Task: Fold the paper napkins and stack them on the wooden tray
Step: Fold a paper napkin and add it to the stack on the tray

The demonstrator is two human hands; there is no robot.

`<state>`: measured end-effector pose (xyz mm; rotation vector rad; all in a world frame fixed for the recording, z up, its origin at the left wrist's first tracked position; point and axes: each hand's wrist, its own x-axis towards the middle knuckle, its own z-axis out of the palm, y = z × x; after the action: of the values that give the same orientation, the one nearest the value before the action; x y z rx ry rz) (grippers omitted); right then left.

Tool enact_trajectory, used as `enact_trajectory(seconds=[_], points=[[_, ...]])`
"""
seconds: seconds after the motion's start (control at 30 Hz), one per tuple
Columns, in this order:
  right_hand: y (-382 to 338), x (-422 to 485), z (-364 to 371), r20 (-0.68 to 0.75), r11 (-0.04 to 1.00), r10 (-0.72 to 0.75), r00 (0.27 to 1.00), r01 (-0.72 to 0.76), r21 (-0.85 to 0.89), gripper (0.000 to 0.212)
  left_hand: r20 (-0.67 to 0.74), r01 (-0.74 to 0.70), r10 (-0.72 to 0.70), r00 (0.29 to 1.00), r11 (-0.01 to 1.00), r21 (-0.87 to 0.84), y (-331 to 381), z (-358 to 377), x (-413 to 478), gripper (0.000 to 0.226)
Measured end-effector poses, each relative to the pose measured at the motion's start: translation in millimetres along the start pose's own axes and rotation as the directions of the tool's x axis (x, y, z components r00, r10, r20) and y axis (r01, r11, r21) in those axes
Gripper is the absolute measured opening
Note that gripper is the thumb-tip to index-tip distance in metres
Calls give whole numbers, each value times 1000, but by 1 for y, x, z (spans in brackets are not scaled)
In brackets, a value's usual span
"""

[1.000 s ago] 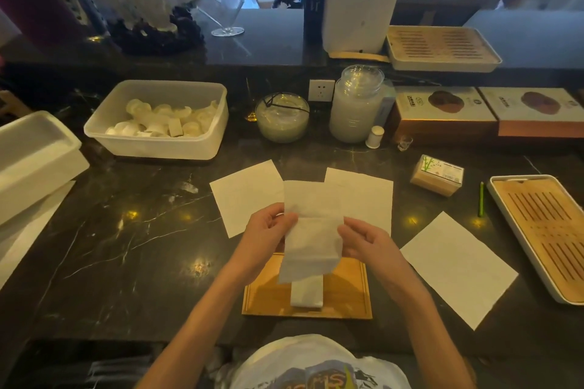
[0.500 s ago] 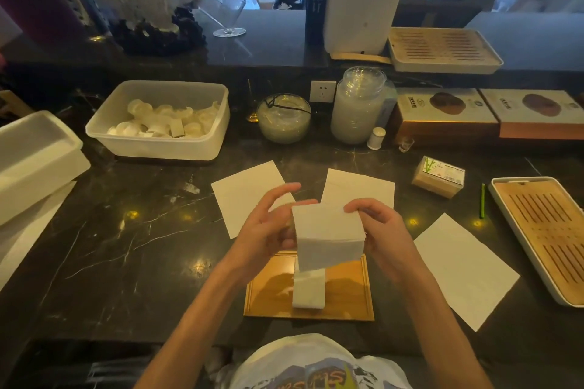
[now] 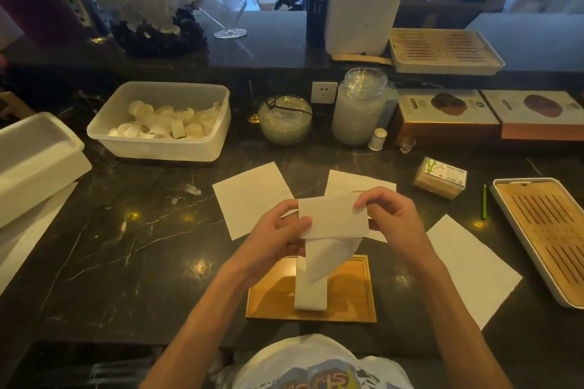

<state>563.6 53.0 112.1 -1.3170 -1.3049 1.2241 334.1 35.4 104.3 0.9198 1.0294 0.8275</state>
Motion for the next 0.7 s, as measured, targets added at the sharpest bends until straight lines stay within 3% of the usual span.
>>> enact_trajectory(seconds=[0.1, 0.2, 0.37, 0.47, 0.7], points=[[0, 1, 0, -6, 1000, -2, 1000, 1, -7, 49, -25, -25, 26, 999, 999, 25, 0, 0, 0, 34], [-1, -1, 5, 58, 991, 79, 995, -85, 106, 24, -90, -54, 56, 994, 998, 29, -1, 0, 1, 34], [13, -9, 12, 189, 953, 230, 955, -260, 154, 27, -156, -90, 92, 983, 996, 23, -1, -3, 1, 34], [19, -12, 13, 157, 951, 252, 955, -274, 140, 34, -186, -111, 121, 975, 992, 61, -1, -3, 2, 33], [18, -8, 11, 58, 960, 253, 966, -258, 109, 19, -253, -181, 221, 942, 968, 173, -1, 1, 6, 31]])
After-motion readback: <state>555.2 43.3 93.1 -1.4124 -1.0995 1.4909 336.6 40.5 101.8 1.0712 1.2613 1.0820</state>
